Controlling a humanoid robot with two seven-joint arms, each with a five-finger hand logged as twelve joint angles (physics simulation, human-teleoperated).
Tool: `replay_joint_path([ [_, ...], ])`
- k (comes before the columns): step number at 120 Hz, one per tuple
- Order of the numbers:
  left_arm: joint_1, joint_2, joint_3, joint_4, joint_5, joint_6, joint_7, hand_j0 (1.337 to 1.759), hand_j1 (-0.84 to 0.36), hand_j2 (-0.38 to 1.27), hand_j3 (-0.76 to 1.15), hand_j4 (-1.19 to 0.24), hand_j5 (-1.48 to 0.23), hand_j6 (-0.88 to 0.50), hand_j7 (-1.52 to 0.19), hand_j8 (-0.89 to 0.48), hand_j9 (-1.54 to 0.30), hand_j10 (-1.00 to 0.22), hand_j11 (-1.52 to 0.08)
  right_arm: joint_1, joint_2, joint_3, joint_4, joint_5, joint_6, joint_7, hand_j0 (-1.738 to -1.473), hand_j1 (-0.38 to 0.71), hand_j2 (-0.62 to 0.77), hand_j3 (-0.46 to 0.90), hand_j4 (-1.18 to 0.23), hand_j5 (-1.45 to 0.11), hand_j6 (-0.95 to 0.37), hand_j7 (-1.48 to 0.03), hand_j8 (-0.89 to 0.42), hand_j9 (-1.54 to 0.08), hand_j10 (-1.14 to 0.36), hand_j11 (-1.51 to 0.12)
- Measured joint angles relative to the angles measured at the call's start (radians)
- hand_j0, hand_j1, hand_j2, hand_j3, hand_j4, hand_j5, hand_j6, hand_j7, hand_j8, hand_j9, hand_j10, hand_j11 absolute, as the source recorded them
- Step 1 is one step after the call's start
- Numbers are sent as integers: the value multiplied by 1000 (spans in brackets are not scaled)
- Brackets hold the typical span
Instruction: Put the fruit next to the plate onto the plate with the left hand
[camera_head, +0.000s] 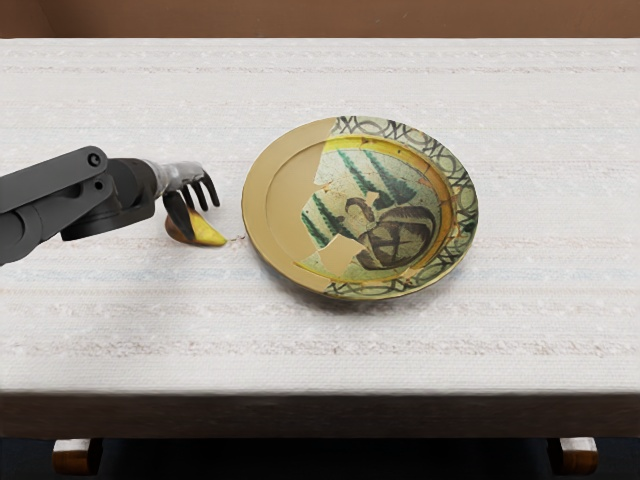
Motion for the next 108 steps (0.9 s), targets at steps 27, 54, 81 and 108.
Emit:
replay_joint_path([
  [27, 19, 1, 2, 0, 3, 3, 0, 1644, -306, 116, 0, -547, -724, -500, -729, -358, -757, -351, -770, 0, 0, 0, 0, 0, 0, 0, -1658, -349, 0, 0, 0, 0, 0, 0, 0, 0, 0, 0],
  [54, 26, 2, 7, 1, 2, 1, 0, 1649, -236, 155, 0, -574, -711, -586, -722, -437, -755, -502, -764, 0, 0, 0, 0, 0, 0, 0, -1658, -349, 0, 0, 0, 0, 0, 0, 0, 0, 0, 0],
  [81, 26, 3, 8, 1, 0, 0, 0, 1652, -212, 228, 0, -598, -751, -632, -757, -494, -775, -554, -788, 0, 0, 0, 0, 0, 0, 0, -1658, -349, 0, 0, 0, 0, 0, 0, 0, 0, 0, 0],
  [108, 26, 6, 8, 1, -5, -1, 0, 1654, -215, 346, 0, -643, -820, -661, -819, -533, -832, -582, -844, 0, 0, 0, 0, 0, 0, 0, -1658, -349, 0, 0, 0, 0, 0, 0, 0, 0, 0, 0],
])
